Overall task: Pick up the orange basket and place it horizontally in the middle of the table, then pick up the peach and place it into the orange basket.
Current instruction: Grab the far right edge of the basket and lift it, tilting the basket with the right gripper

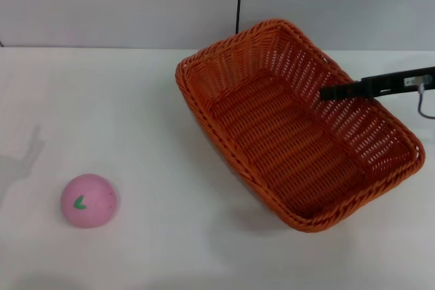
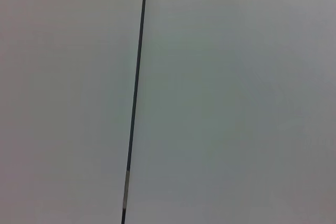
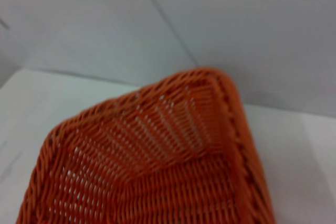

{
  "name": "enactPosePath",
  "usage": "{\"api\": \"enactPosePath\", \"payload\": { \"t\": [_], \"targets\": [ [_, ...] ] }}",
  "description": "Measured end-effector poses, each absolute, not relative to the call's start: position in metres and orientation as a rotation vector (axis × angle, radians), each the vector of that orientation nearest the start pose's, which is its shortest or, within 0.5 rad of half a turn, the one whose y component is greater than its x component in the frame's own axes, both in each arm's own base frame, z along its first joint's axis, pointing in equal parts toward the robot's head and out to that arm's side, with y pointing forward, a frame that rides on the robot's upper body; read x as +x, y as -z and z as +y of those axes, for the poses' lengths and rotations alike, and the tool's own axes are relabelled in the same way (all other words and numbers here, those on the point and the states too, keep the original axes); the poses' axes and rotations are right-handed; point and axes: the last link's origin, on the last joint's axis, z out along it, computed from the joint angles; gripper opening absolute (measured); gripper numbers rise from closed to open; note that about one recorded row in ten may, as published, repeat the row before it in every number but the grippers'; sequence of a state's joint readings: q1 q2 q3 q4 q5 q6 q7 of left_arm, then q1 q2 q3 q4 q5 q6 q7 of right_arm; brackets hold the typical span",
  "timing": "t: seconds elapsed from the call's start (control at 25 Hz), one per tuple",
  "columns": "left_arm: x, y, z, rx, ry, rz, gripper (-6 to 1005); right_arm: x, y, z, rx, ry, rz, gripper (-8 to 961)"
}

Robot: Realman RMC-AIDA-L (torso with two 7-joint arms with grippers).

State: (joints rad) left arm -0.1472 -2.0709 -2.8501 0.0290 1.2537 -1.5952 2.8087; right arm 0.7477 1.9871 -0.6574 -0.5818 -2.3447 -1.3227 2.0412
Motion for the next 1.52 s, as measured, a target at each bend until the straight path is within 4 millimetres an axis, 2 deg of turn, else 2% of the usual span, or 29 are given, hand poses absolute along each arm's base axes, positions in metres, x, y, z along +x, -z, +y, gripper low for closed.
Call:
{"api": "enactPosePath", "payload": {
  "t": [0.36,0.56,1.0,1.32,1.44,1.48,1.52],
  "targets": [
    [-0.38,-0.015,0.2,-1.495,0.797,-0.561,847,0.268,-0.002,0.394,-2.477,-0.168,1.343,826],
    [-0.381,-0.016,0.199,-1.495,0.796,-0.56,847,0.268,-0.003,0.393,-2.467,-0.173,1.323,673],
    [-0.381,-0.016,0.199,-1.495,0.797,-0.559,847,0.266,-0.004,0.397,-2.45,-0.187,1.291,213],
    [-0.38,-0.016,0.199,-1.495,0.798,-0.557,847,0.256,-0.011,0.401,-2.488,-0.189,1.123,163],
    [-0.381,-0.017,0.198,-1.494,0.797,-0.556,847,0.249,-0.014,0.399,-2.543,-0.194,1.029,163],
    [-0.381,-0.017,0.198,-1.493,0.797,-0.556,847,0.242,-0.017,0.398,-2.596,-0.207,0.944,163],
    [-0.381,-0.017,0.198,-1.493,0.796,-0.556,847,0.242,-0.017,0.398,-2.596,-0.207,0.944,162]
  ]
}}
